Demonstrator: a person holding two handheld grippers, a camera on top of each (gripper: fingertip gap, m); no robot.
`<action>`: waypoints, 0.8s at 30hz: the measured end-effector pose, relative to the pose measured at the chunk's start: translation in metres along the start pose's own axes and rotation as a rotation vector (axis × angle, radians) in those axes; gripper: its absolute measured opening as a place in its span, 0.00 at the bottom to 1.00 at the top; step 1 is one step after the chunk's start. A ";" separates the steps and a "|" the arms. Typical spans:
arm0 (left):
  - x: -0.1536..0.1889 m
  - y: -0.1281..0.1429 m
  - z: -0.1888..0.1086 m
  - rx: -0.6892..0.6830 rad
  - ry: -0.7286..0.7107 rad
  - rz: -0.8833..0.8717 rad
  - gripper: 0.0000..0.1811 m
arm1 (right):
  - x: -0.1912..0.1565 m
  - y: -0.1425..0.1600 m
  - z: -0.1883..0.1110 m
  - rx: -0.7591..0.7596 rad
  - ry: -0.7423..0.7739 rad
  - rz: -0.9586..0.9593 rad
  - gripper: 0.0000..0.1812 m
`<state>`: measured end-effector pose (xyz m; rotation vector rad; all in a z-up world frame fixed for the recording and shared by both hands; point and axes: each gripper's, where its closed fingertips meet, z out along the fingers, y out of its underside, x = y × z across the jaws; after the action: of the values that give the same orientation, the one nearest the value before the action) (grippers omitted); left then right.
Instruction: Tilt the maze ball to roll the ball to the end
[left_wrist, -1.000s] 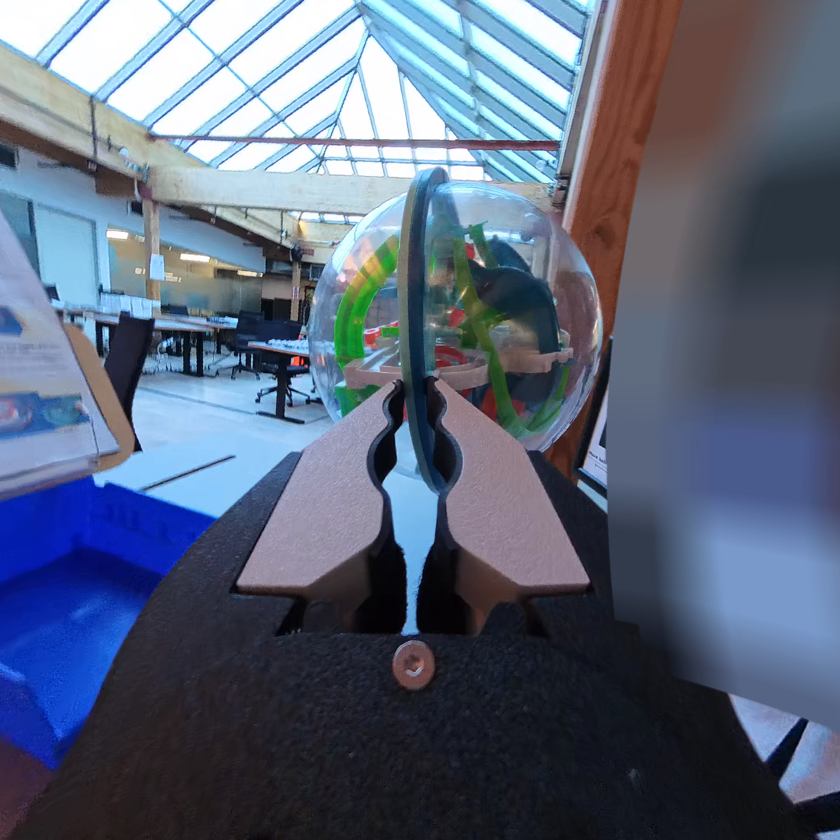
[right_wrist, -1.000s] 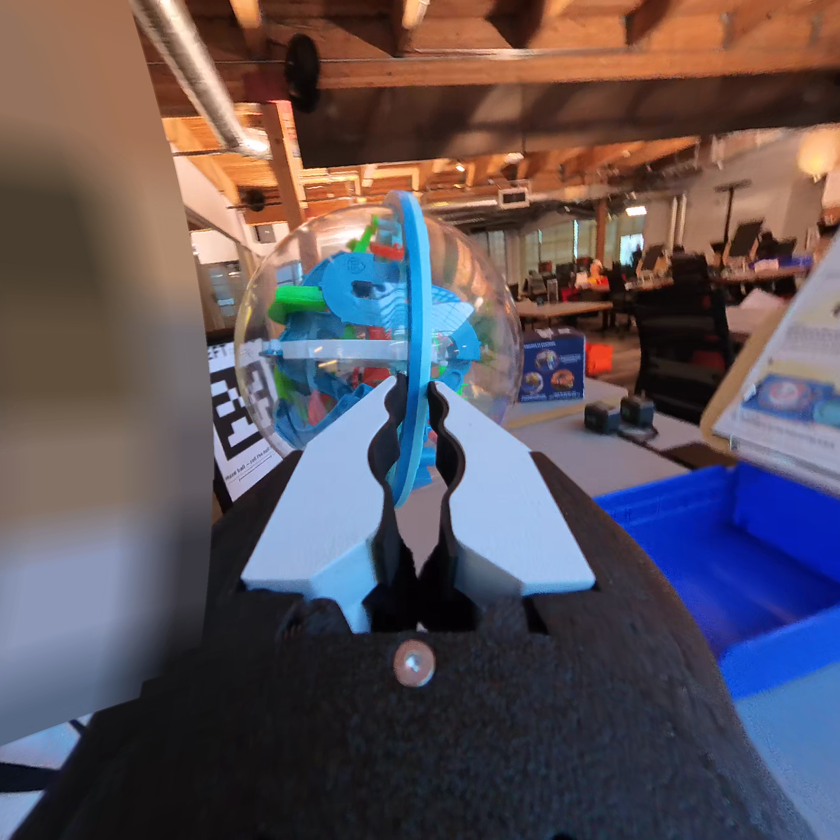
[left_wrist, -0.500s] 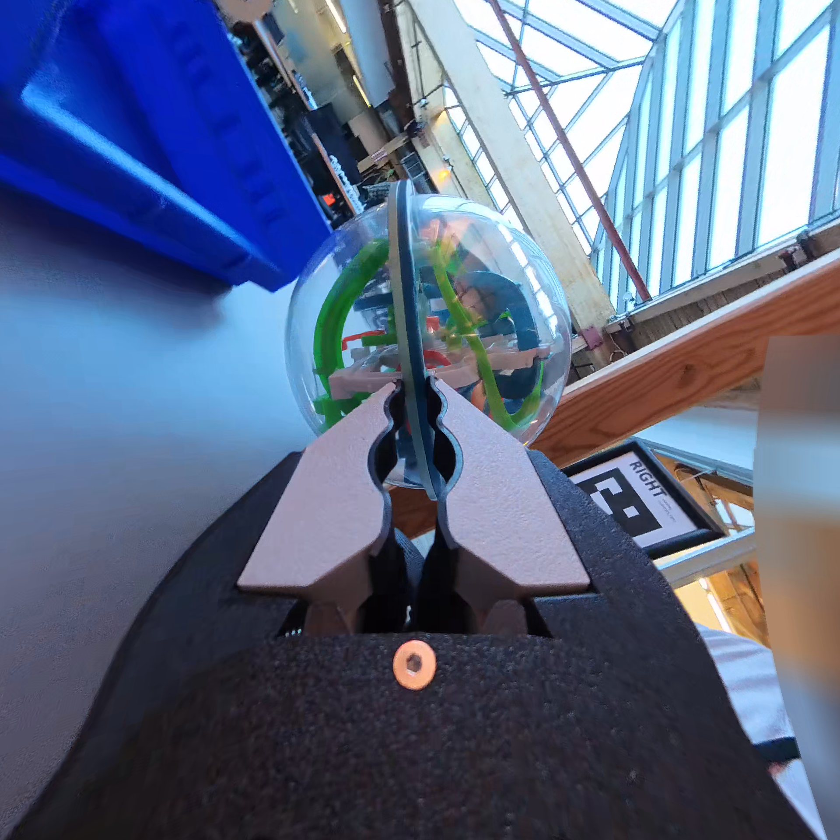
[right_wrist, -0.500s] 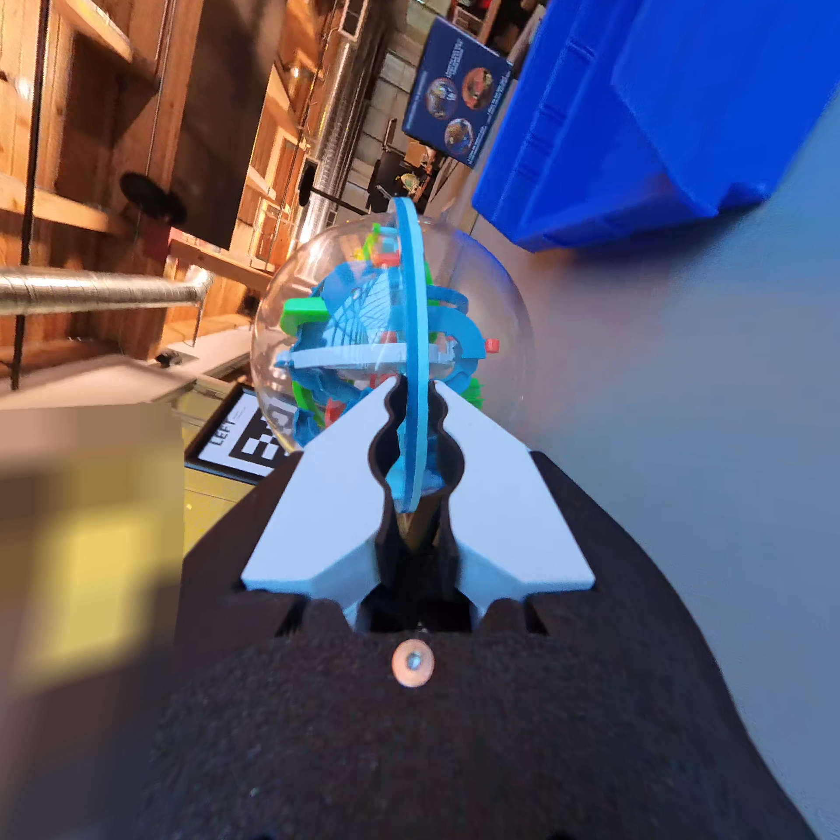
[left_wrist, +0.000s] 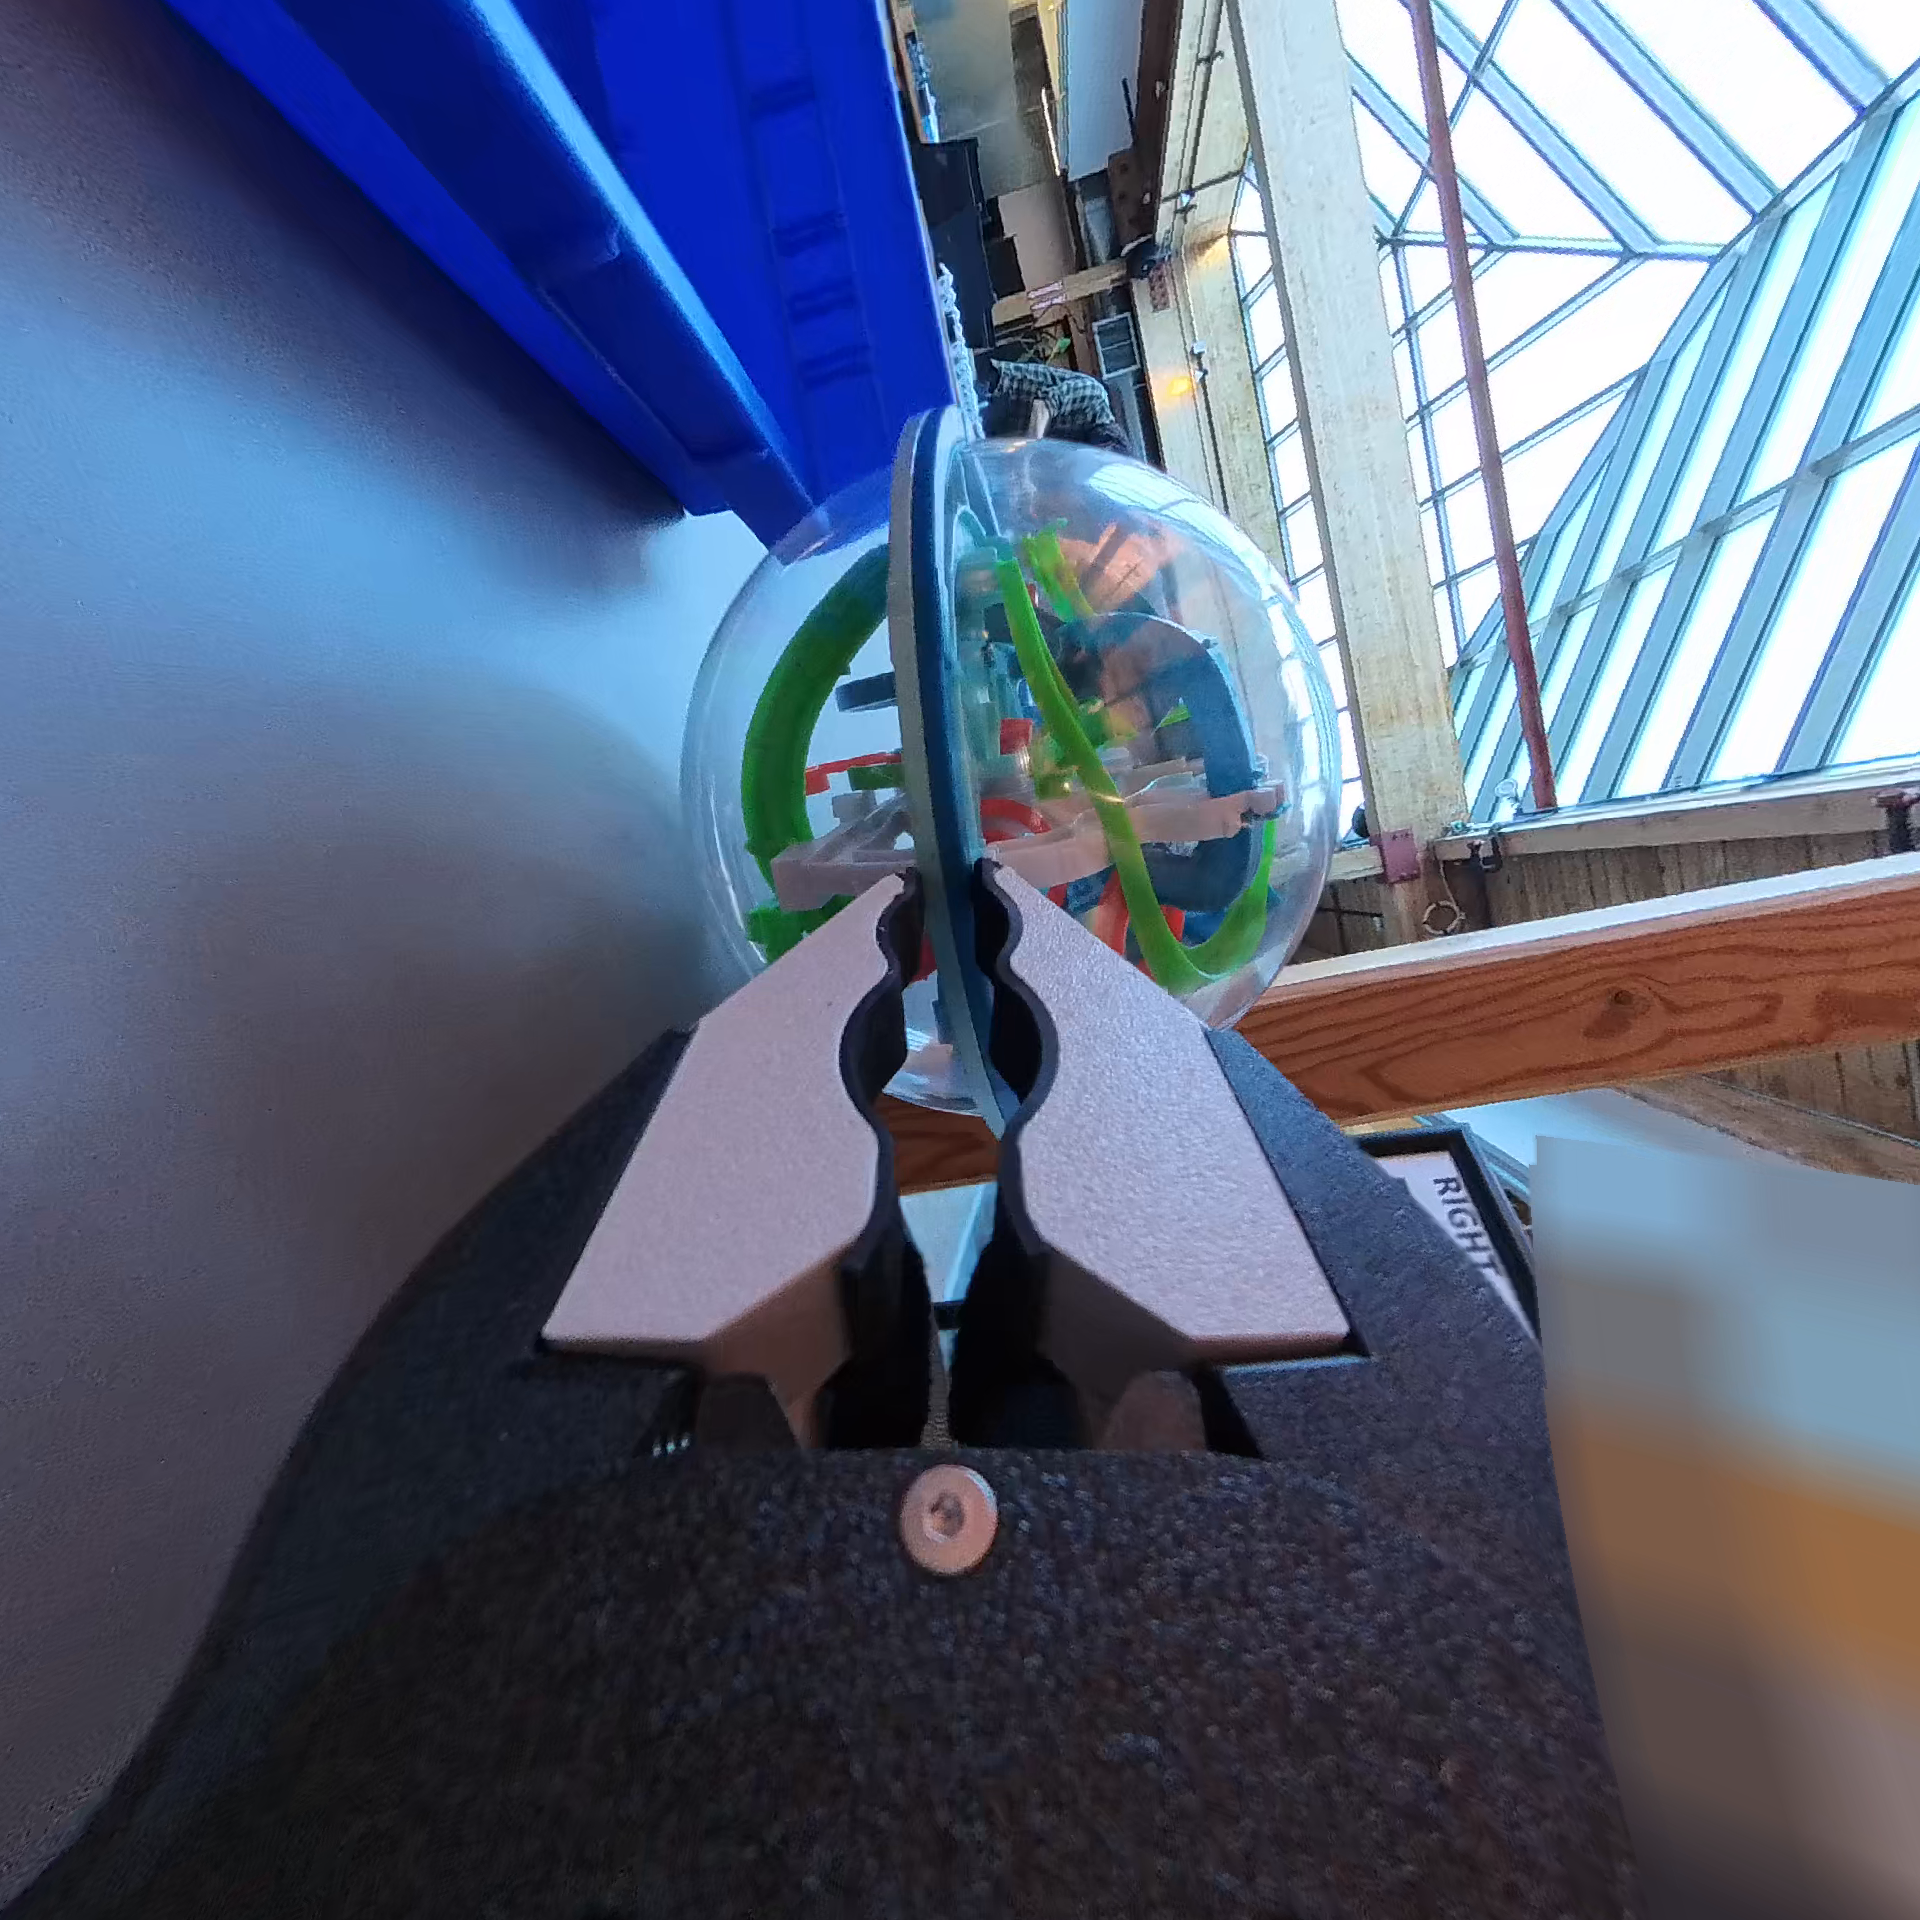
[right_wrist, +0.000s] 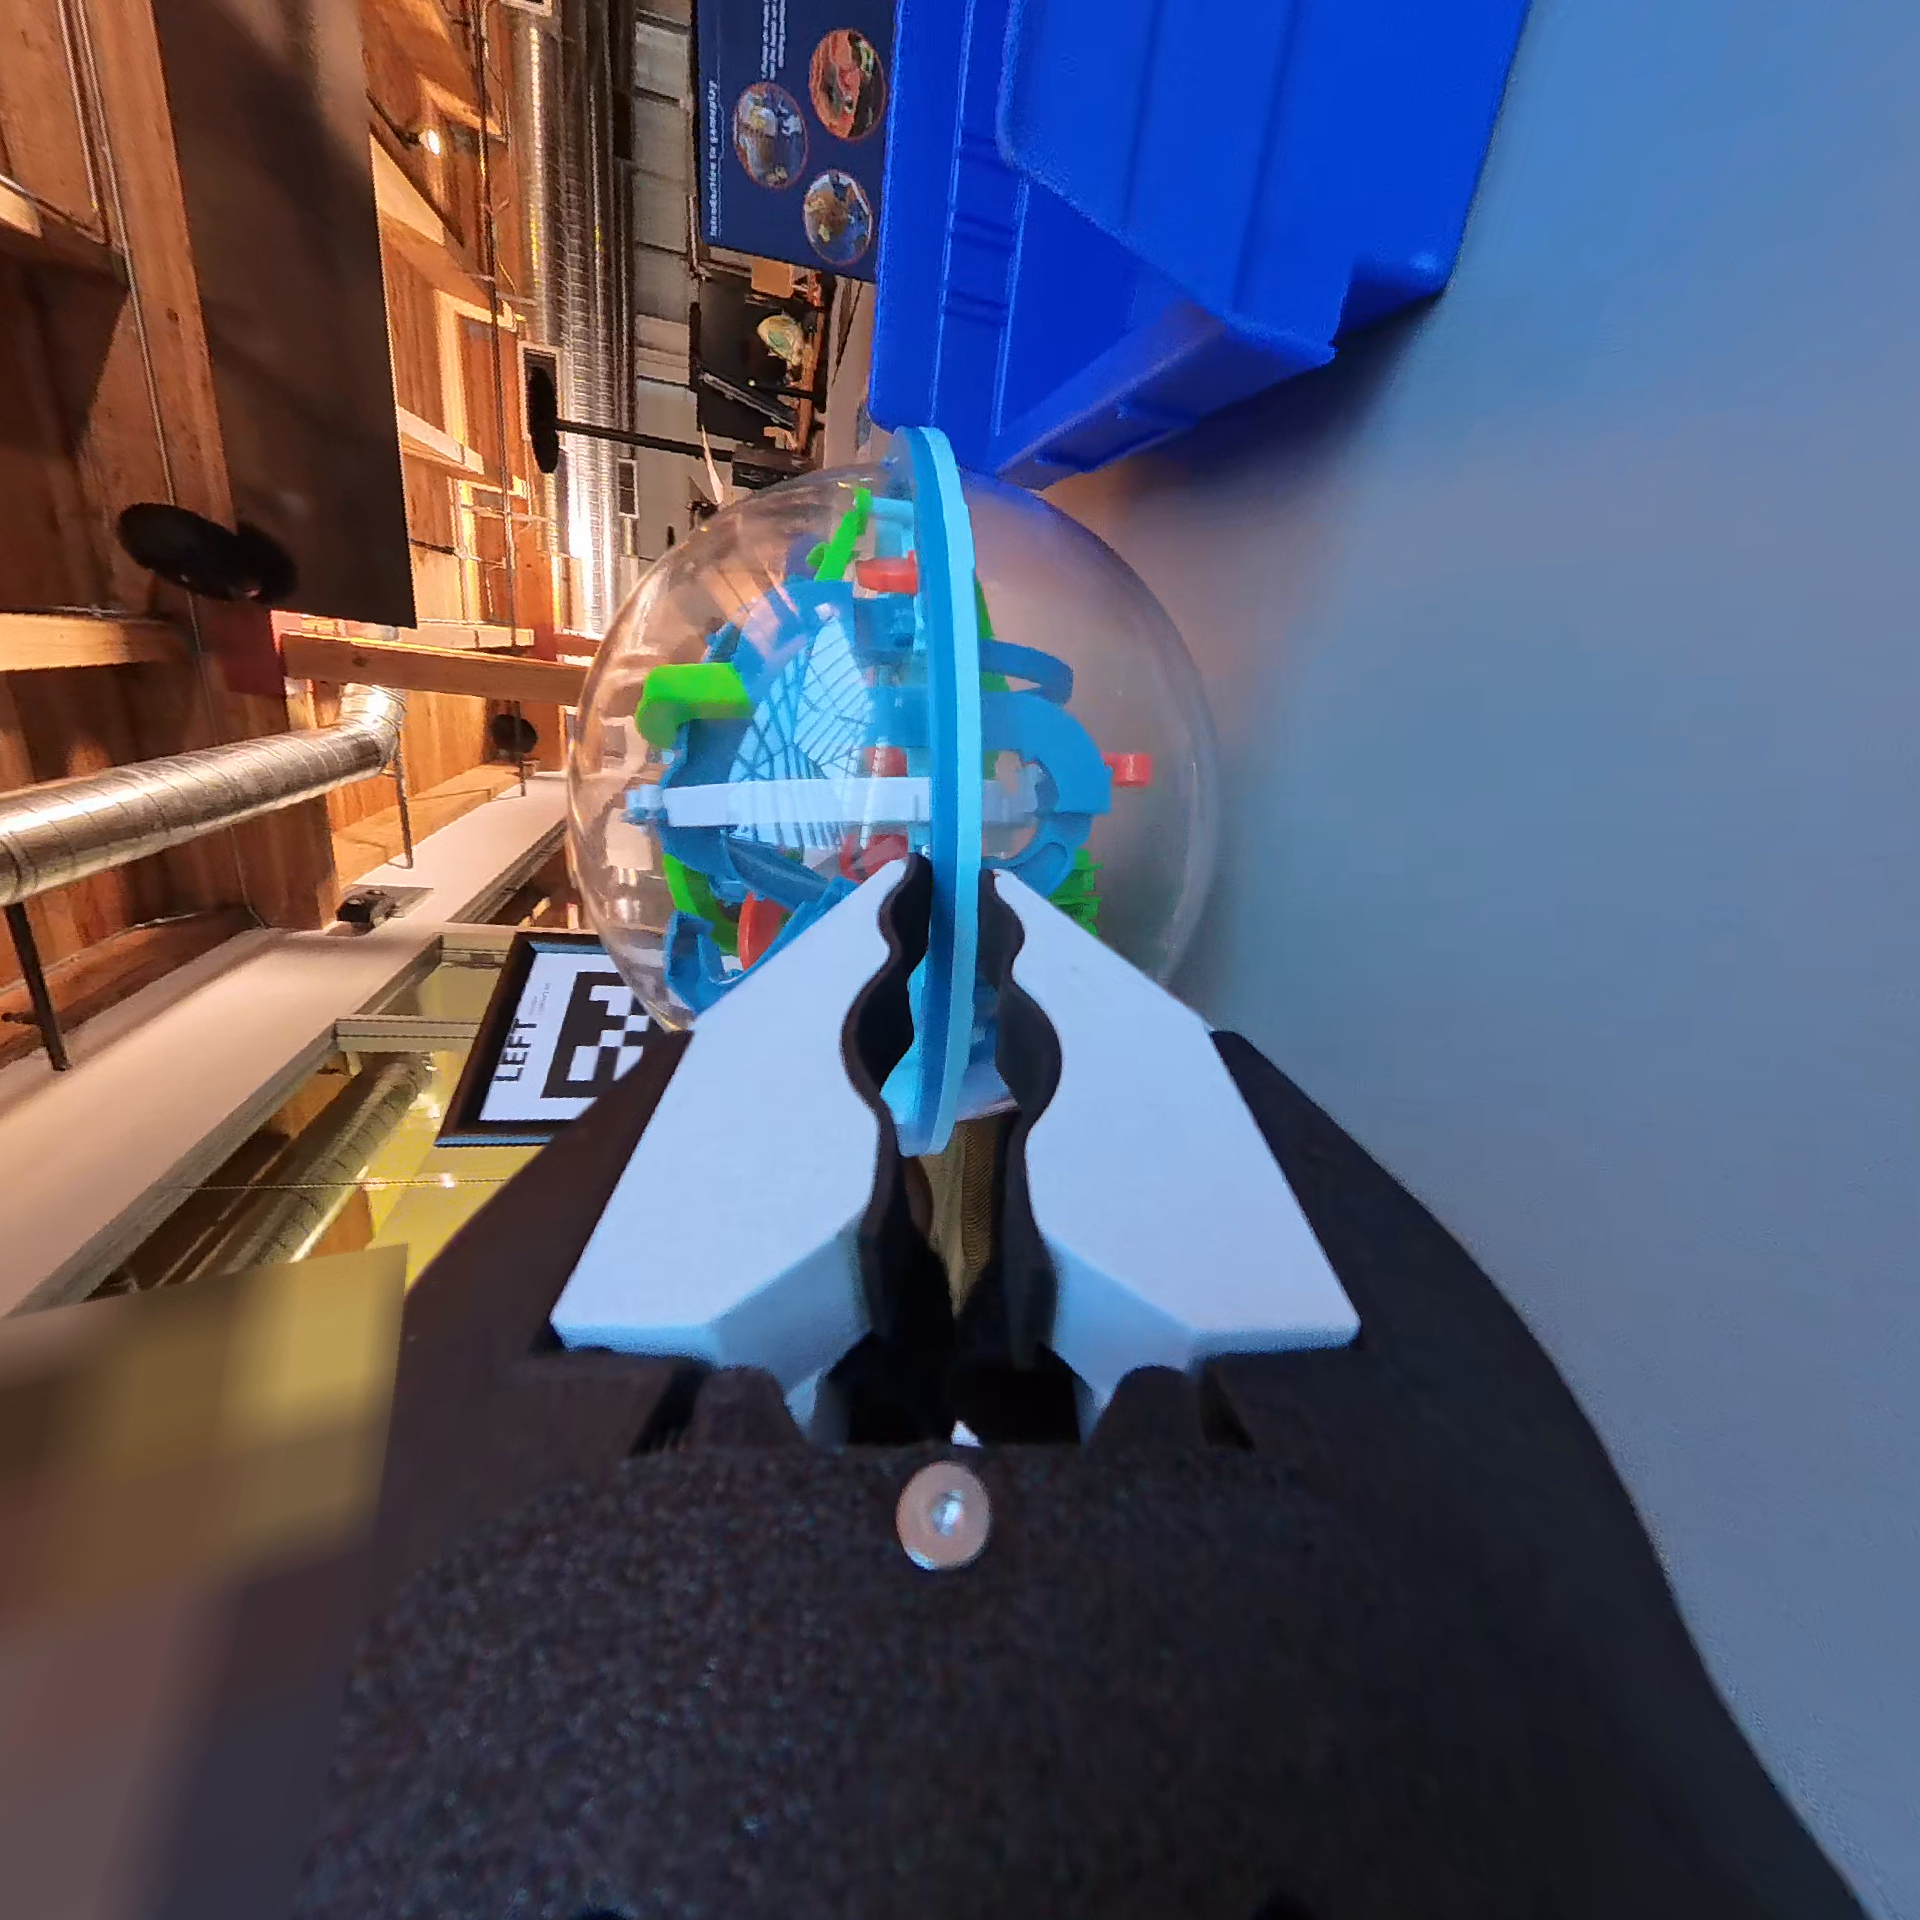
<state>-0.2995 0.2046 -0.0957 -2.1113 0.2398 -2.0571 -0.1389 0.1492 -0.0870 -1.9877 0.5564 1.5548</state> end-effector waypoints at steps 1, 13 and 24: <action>0.000 0.000 0.002 -0.003 0.002 -0.001 0.04 | 0.001 -0.001 -0.002 -0.002 0.003 0.009 0.04; 0.019 0.014 0.023 -0.006 0.128 0.036 0.05 | -0.037 -0.025 -0.025 0.056 0.106 -0.221 0.04; 0.033 0.016 0.038 0.032 0.248 -0.025 0.04 | -0.068 -0.046 -0.033 -0.002 0.197 -0.266 0.04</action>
<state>-0.2603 0.1818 -0.0686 -1.8477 0.2135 -2.3204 -0.1026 0.1624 -0.0074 -2.1319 0.3469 1.2096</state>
